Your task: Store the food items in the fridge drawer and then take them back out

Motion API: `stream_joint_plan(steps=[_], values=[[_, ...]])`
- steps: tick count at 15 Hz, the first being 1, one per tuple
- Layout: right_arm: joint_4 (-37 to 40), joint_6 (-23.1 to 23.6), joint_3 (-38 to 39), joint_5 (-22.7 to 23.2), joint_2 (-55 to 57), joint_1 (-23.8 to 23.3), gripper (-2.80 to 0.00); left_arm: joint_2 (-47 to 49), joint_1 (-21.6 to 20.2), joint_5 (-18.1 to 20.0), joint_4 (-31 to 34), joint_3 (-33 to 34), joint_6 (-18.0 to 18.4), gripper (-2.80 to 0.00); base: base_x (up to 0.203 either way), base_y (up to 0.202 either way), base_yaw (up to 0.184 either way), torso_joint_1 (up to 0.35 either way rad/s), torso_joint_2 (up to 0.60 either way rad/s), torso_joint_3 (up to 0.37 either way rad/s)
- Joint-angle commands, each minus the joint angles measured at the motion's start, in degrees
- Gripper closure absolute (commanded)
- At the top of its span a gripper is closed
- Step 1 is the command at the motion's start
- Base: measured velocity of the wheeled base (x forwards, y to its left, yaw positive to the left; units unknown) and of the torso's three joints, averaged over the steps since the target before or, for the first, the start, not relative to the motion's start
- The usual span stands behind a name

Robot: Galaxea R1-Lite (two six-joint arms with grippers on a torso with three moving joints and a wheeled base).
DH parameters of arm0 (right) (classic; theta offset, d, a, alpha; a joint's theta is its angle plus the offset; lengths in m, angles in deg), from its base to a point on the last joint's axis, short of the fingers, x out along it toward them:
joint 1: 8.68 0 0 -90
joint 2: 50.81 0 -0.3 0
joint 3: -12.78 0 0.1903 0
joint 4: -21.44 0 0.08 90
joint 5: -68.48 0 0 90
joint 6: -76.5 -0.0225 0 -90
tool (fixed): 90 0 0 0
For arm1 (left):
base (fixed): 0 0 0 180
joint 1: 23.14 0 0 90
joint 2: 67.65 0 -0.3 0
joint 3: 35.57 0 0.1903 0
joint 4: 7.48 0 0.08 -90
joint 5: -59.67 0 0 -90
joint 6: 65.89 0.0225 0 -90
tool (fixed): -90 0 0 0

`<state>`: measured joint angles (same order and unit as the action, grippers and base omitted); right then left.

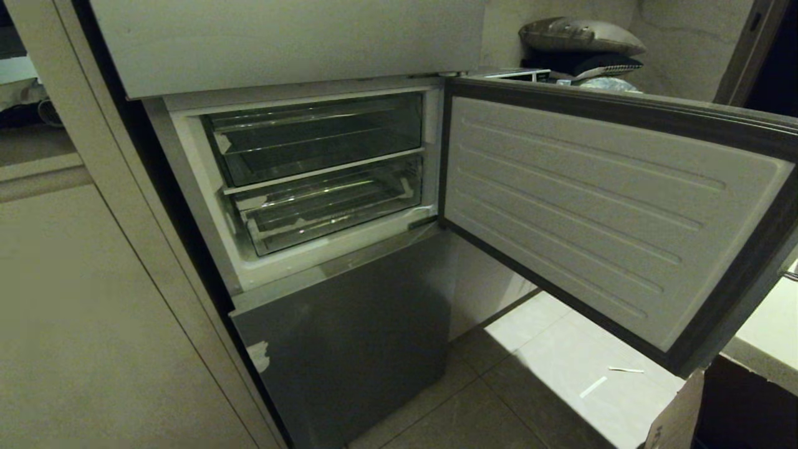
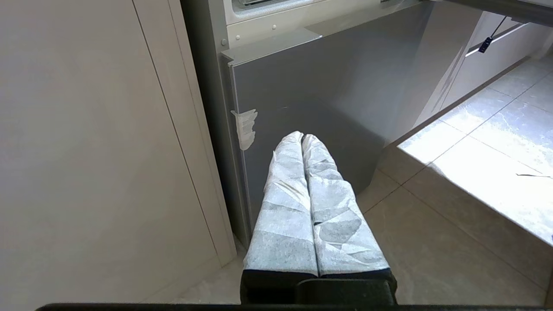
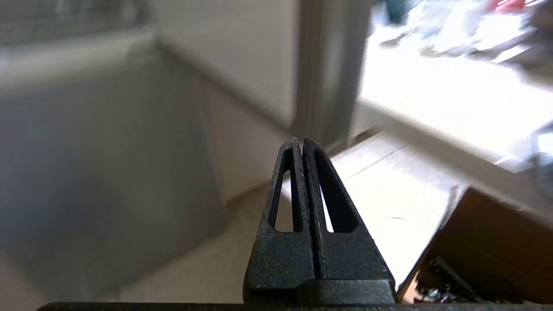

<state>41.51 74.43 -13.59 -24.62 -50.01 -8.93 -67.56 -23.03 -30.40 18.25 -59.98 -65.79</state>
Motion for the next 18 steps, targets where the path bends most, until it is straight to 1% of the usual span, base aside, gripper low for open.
stream_joint_plan(steps=[1,3,4,5,6,7,8,10,11,12,15,17,18], values=[[2.71,-2.61,-9.86,-3.84,6.45,-0.03,0.00,0.08,0.06,-0.01,0.01,-0.01,-0.01,0.00,0.000,0.000,0.000,0.000,0.00,0.000],[5.49,-7.13,-17.16,-6.09,14.65,-1.71,0.00,0.08,-0.02,-0.01,0.01,-0.01,-0.01,0.00,0.000,0.000,0.000,0.000,0.00,0.000],[6.04,-10.51,-20.38,-6.40,19.84,-4.09,0.00,0.08,-0.02,-0.01,0.01,-0.01,-0.01,0.00,0.000,0.000,0.000,0.000,0.00,0.000],[6.04,-13.61,-23.50,-6.13,25.03,-7.96,0.00,0.08,0.01,-0.01,0.01,-0.01,-0.01,0.00,0.000,0.000,0.000,0.000,0.00,0.000],[4.83,-16.03,-26.18,-5.16,30.33,-13.84,0.00,0.08,0.06,-0.01,0.01,-0.01,-0.01,0.00,0.000,0.000,0.000,0.000,0.00,0.000],[2.02,-17.69,-27.83,-3.90,35.31,-19.50,0.00,0.08,-0.02,-0.01,0.01,-0.01,-0.01,0.00,0.000,0.000,0.000,0.000,0.00,0.000],[-2.48,-18.94,-28.78,-2.40,40.35,-25.15,0.00,0.08,-0.02,-0.01,0.01,-0.01,-0.01,0.00,0.000,0.000,0.000,0.000,0.00,0.000],[-11.47,-20.26,-29.79,0.45,48.86,-31.39,0.00,0.08,0.07,-0.01,0.01,-0.01,-0.01,0.00,0.000,0.000,0.000,0.000,0.00,0.000],[-15.47,-20.68,-30.52,2.13,52.71,-33.07,0.00,0.08,0.05,-0.01,0.01,-0.01,-0.01,0.00,0.000,0.000,0.000,0.000,0.00,0.000],[-17.80,-20.90,-31.36,3.35,55.72,-33.86,0.00,0.08,0.03,-0.01,0.01,-0.01,-0.01,0.00,0.000,0.000,0.000,0.000,0.00,0.000],[-22.91,-21.15,-34.96,6.52,65.07,-34.50,0.00,0.08,-0.02,-0.01,0.01,-0.01,-0.01,0.00,0.000,0.000,0.000,0.000,0.00,0.000],[-25.64,-21.20,-37.96,11.66,69.18,-34.16,0.00,0.08,-0.02,-0.01,0.01,-0.01,-0.01,0.00,0.000,0.000,0.000,0.000,0.00,0.000],[-25.92,-21.23,-38.86,13.19,71.05,-34.08,0.00,0.08,0.02,-0.01,0.01,-0.01,-0.01,0.00,0.000,0.000,0.000,0.000,0.00,0.000]])
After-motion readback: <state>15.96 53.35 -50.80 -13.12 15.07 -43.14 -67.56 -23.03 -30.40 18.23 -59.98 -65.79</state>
